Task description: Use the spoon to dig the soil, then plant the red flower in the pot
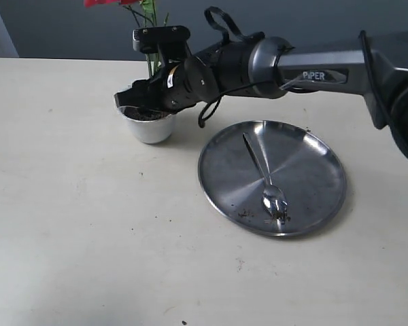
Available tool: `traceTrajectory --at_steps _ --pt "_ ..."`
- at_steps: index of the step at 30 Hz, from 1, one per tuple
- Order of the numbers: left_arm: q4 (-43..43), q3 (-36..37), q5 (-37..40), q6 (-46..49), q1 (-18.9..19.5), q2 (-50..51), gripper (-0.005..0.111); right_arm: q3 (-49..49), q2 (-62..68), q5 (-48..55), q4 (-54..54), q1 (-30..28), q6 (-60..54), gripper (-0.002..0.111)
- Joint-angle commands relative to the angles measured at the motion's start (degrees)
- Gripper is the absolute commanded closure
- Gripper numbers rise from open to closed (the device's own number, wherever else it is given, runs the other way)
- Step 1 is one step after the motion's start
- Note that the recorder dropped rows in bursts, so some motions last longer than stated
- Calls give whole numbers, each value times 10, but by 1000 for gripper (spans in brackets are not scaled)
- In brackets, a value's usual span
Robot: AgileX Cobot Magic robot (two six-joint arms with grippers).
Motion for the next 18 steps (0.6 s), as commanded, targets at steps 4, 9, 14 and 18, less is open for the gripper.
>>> traceTrajectory --at_steps 4,9,14,18 --pt "-1 1 -4 -1 2 -4 106 1 -46 11 -29 -1 1 51" --pt "-1 1 -4 -1 2 -4 106 10 -83 92 -58 -1 1 54" --pt "-1 1 -4 -1 2 -4 106 113 -166 100 -62 -1 1 102" --pt "-1 1 -2 -1 2 -4 106 240 -275 23 -63 -1 13 109"
